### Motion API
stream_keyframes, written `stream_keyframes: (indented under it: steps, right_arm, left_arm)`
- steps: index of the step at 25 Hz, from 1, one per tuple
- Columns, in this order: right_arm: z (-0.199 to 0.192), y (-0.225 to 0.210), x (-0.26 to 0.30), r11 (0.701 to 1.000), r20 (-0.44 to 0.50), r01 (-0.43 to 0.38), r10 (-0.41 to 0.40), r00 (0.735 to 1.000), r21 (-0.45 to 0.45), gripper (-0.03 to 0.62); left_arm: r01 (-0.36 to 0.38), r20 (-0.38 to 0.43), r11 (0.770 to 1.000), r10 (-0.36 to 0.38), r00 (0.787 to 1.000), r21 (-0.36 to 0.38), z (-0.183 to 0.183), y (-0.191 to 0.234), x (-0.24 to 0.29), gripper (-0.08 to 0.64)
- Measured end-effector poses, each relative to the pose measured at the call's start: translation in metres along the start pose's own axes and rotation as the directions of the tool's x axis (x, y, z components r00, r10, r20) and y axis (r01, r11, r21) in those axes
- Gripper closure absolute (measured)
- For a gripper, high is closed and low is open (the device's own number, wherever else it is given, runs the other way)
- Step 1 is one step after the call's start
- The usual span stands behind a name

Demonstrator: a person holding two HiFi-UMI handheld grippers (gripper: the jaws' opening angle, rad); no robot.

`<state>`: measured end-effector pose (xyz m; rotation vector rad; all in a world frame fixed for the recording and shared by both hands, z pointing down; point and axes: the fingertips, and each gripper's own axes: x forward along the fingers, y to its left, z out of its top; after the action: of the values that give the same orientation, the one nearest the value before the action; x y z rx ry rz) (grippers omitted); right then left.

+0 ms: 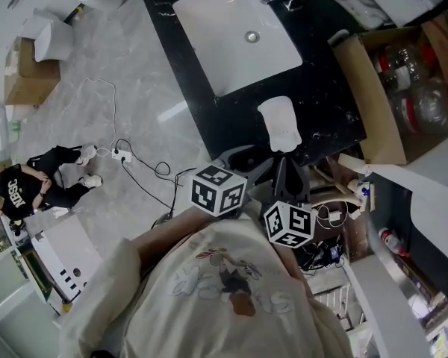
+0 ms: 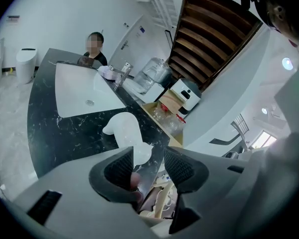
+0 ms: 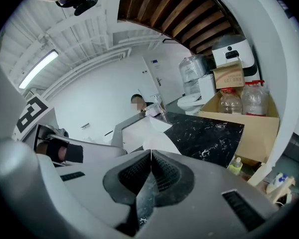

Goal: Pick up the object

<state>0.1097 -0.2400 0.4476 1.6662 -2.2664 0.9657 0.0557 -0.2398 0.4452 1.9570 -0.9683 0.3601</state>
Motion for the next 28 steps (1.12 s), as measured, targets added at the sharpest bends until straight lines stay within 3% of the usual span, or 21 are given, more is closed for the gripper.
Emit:
stream_keyframes:
  steps: [14,28]
  right_arm:
    - [-0.014,-0.006,0.025,1.0,-0.063,0.023,-0.022,0.998,0.016,0.574]
    - [-0.016,-0.019,0.05,0.999,-0.111,0.033,-0.03,0.993,0.024,0.574]
  left_arm:
    - [0.0,-0.009,0.991,-0.002,1.0,-0.134,0.006,0.04,0.025,0.316]
    - [0.029,-0.018,0.956,-0.036,0.999,-0.291,0.013,0.061,0.058,0.303]
